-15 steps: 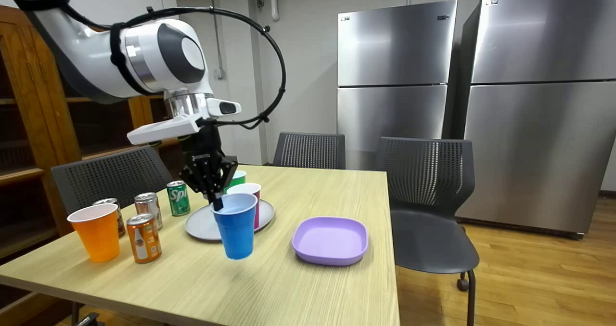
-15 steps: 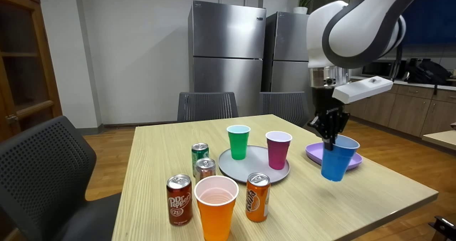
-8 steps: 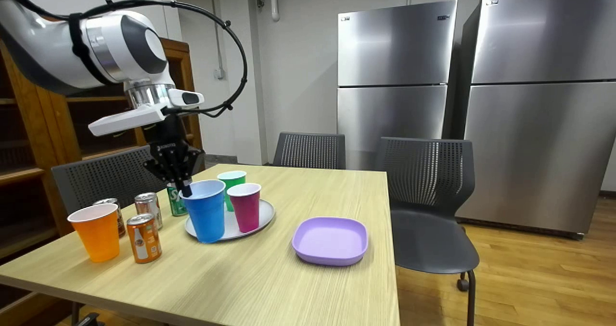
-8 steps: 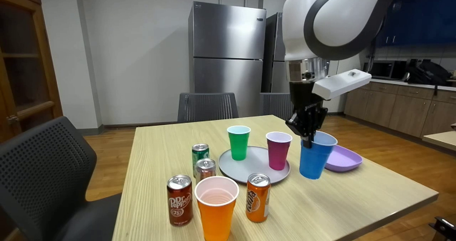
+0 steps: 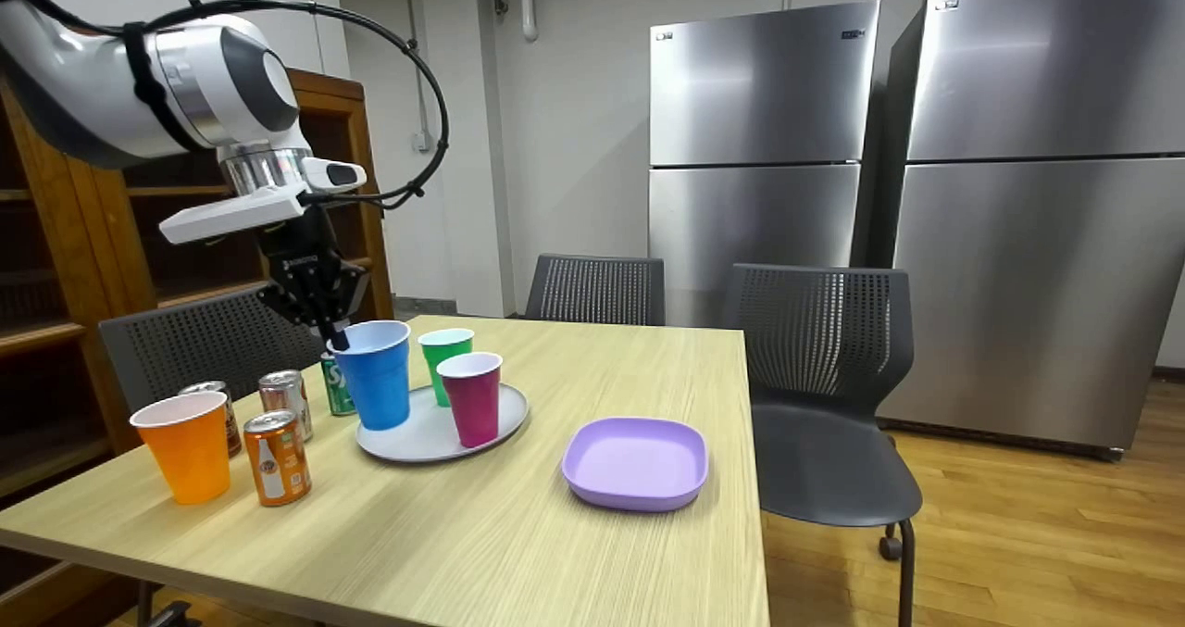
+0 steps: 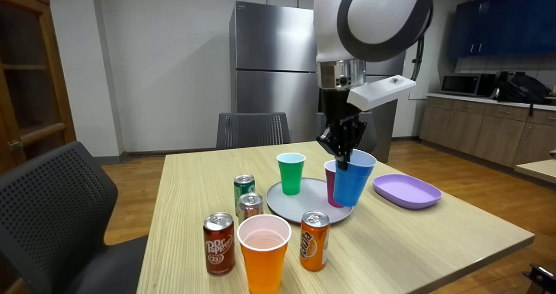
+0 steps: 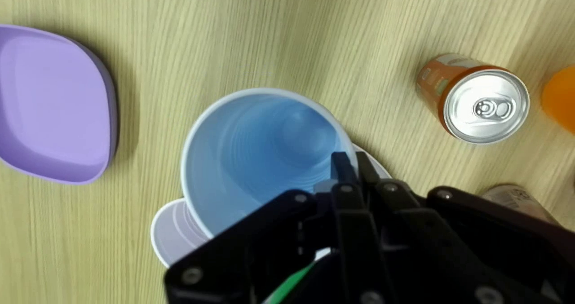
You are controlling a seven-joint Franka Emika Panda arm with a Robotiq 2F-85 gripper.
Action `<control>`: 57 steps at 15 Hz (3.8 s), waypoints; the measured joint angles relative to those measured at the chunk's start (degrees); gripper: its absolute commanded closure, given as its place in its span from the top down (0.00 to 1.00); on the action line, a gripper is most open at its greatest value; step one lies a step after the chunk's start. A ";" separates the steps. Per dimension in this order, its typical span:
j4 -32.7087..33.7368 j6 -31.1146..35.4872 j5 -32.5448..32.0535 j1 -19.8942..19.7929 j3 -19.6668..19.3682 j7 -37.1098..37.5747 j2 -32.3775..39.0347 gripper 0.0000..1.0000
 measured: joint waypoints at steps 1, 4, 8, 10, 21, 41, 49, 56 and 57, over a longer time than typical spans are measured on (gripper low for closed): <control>1.10 -0.01 -0.05 0.30 0.02 -0.03 0.92 0.01; 4.52 -0.05 -0.31 1.06 0.01 -0.24 4.08 0.01; 9.40 -0.28 -0.36 1.88 -0.01 -1.12 8.92 0.01; 11.99 -0.46 -0.36 2.37 -0.09 -1.84 11.43 0.01; 22.68 -2.48 -0.36 4.78 -1.13 -4.97 21.29 0.01; 27.60 -5.61 -0.36 7.72 -4.27 -5.83 25.91 0.01; 29.41 -5.61 -0.36 7.50 -6.02 -6.41 28.44 0.01; 29.79 -5.61 -0.36 7.50 -6.10 -6.42 28.60 0.46; 29.79 -5.61 -0.36 7.50 -6.10 -6.42 28.60 0.52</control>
